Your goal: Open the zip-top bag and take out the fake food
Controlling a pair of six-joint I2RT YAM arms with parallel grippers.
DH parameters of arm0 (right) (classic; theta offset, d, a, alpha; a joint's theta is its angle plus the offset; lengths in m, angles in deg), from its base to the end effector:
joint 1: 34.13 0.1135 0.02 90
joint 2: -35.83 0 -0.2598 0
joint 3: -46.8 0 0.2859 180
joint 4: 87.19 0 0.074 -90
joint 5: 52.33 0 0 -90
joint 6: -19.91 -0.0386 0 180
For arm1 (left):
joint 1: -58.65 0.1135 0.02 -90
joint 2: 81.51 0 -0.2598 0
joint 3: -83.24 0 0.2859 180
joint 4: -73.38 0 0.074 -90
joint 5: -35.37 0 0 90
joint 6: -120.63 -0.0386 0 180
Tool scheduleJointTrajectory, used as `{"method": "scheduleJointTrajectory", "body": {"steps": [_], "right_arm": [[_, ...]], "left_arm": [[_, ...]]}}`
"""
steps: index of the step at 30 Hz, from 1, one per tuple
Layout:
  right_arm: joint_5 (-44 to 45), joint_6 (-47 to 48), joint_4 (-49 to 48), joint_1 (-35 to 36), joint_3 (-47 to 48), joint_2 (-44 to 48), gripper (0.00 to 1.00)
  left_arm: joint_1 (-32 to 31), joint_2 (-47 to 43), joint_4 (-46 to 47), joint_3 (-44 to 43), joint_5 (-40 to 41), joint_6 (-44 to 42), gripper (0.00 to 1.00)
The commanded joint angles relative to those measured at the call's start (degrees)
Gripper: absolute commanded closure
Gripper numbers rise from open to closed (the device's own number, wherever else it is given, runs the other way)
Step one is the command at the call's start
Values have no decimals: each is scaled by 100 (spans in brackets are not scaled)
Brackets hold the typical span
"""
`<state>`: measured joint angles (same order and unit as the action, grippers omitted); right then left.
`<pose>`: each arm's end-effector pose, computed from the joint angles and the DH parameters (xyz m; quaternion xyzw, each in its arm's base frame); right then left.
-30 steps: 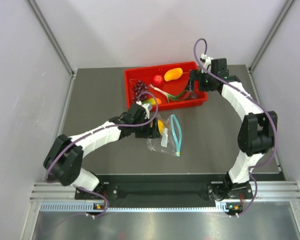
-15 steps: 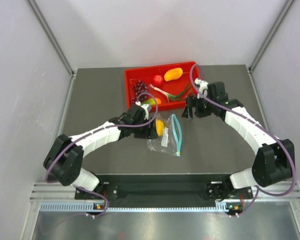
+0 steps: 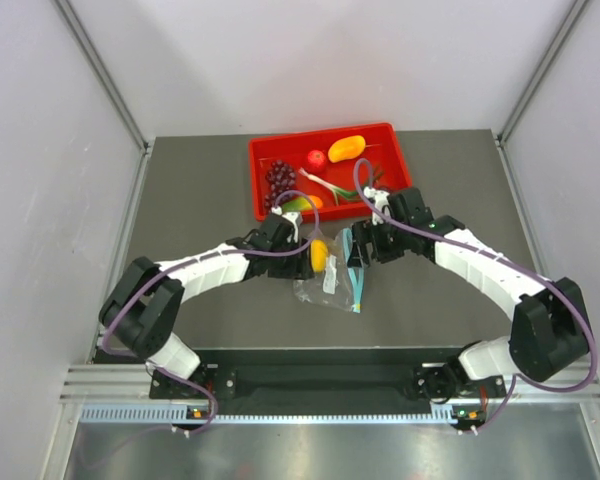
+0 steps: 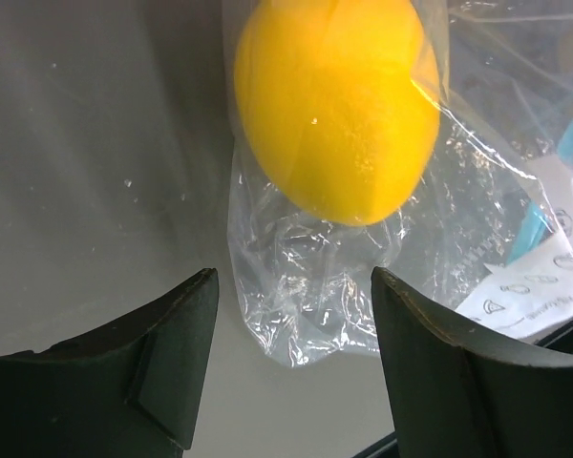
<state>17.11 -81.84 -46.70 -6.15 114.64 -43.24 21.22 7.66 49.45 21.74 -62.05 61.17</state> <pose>0.2757 0.1618 0.2264 -0.1891 0.9120 0.2682 0.2461 0.2663 -0.2101 0.1525 0.0779 0.9394 -0.2341 0.2380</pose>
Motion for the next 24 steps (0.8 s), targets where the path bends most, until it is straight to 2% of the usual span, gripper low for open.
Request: {"method": "scheduleJointTrajectory", "body": {"steps": [1,11,13,22,24], "right_arm": [[270,-152,-140,66,-105,269,23],[755,-416,-420,66,-211,226,30],[650,-399,-474,101,-185,50,31],[623,-407,-667,629,176,-512,32],[571,-442,-833,681,184,-635,32]], "left_arm": [[25,145,460,-27,66,-145,31],[25,602,645,-212,-172,-286,51],[25,646,636,-247,-242,-303,60],[25,628,751,-229,-515,-321,69],[25,646,760,-238,-646,-347,74]]}}
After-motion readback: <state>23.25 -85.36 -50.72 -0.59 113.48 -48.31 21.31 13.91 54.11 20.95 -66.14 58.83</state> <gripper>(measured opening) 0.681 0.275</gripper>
